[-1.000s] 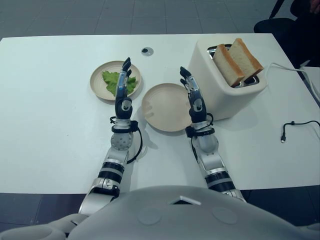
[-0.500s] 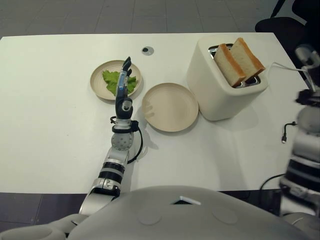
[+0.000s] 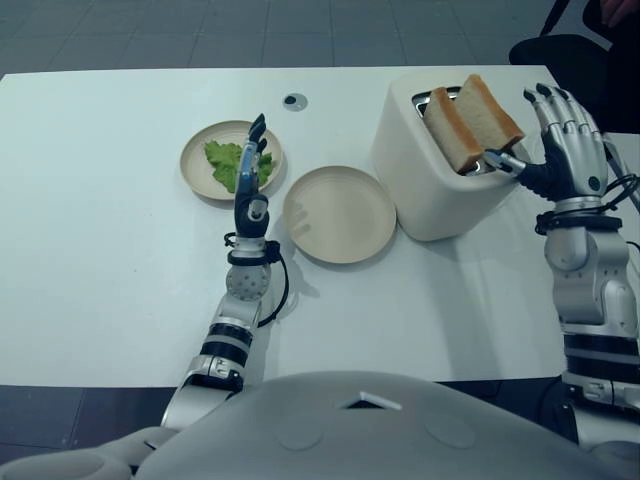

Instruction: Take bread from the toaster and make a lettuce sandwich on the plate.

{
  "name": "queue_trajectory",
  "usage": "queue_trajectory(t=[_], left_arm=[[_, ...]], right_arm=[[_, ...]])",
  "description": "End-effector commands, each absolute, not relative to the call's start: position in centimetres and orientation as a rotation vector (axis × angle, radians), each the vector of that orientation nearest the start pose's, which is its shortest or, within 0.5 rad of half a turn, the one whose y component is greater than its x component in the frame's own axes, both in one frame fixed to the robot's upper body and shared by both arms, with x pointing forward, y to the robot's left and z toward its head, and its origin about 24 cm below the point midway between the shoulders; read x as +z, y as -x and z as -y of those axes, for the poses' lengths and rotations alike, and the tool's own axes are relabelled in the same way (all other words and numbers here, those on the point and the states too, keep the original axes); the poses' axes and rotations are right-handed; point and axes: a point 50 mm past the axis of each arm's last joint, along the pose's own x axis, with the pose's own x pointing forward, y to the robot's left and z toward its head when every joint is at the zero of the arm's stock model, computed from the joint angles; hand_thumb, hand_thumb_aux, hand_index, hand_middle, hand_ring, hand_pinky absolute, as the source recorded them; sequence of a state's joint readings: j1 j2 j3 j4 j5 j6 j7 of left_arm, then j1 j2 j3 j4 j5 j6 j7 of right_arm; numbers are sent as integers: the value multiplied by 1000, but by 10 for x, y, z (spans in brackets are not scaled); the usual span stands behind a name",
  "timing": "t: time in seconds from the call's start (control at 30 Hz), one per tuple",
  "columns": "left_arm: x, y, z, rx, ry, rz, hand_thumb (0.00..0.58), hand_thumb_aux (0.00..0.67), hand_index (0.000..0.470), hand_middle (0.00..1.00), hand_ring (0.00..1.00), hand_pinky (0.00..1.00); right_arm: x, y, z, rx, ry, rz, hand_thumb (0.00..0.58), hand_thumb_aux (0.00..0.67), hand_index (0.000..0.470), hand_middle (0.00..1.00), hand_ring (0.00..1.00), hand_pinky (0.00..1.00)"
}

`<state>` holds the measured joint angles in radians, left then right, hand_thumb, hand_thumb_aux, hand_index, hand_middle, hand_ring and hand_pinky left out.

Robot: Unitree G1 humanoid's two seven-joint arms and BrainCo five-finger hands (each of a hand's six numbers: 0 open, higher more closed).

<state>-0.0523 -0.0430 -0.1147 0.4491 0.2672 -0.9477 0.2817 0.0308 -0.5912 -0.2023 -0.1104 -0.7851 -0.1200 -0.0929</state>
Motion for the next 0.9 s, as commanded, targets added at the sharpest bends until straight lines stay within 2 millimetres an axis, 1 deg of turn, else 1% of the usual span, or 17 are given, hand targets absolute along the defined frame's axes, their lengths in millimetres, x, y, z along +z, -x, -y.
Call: queue_trajectory(t=[0.03,0.07,0.1,0.23,0.37,0.47,0.53,0.6,0.63,0.67,0.7,0.73,0.77,0.83,0.9], left_arm=[[13,-216,-102,-23,-77,440,0,0,0,0,0,0],[13,-216,-102,-24,-78,441,0,0,0,0,0,0],[14,-216,-102,-25,-79,441,0,0,0,0,0,0],[14,-214,-104,-20,-81,443,0,0,0,0,0,0],[14,-212,-104,-20,-82,442,0,0,0,0,0,0],[14,-212,-104,-21,-83,440,0,0,0,0,0,0],[14,-212,-105,-18,-84,440,0,0,0,0,0,0],[14,-211,-106,-15,-85,439,0,0,0,0,0,0],[14,-211,-106,-11,-86,439,0,0,0,0,0,0],[14,-211,-107,-9,-88,439,0,0,0,0,0,0],[14,-210,-107,-4,-89,440,0,0,0,0,0,0],[14,-210,-108,-1,-91,440,0,0,0,0,0,0],[14,-210,-108,2,-91,441,0,0,0,0,0,0],[15,-211,-109,12,-91,444,0,0,0,0,0,0],[16,-211,-110,25,-91,450,0,0,0,0,0,0]], right_arm=[[126,-246,277,-176,1408,194,454,357,251,671,671,671],[127,-246,277,-175,1410,193,534,481,337,902,902,902],[127,-247,277,-174,1409,194,580,670,470,1000,1000,1000],[128,-248,274,-168,1392,215,580,670,470,1000,1000,1000],[141,-247,270,-237,1382,327,580,670,470,1000,1000,1000],[175,-238,262,-448,1299,581,580,670,470,1000,1000,1000],[199,-223,254,-604,1190,790,580,670,470,1000,1000,1000],[214,-209,241,-674,1108,973,580,670,470,1000,1000,1000],[217,-203,227,-664,1093,1066,580,670,470,1000,1000,1000],[214,-200,209,-614,1075,1138,580,670,470,1000,1000,1000],[203,-199,192,-531,1033,1171,580,670,470,1000,1000,1000],[190,-199,177,-438,959,1156,580,670,470,1000,1000,1000],[174,-201,163,-328,841,1097,580,670,470,1000,1000,1000],[145,-203,137,-78,506,868,580,670,470,1000,1000,1000],[126,-203,119,84,281,691,580,670,470,1000,1000,1000]])
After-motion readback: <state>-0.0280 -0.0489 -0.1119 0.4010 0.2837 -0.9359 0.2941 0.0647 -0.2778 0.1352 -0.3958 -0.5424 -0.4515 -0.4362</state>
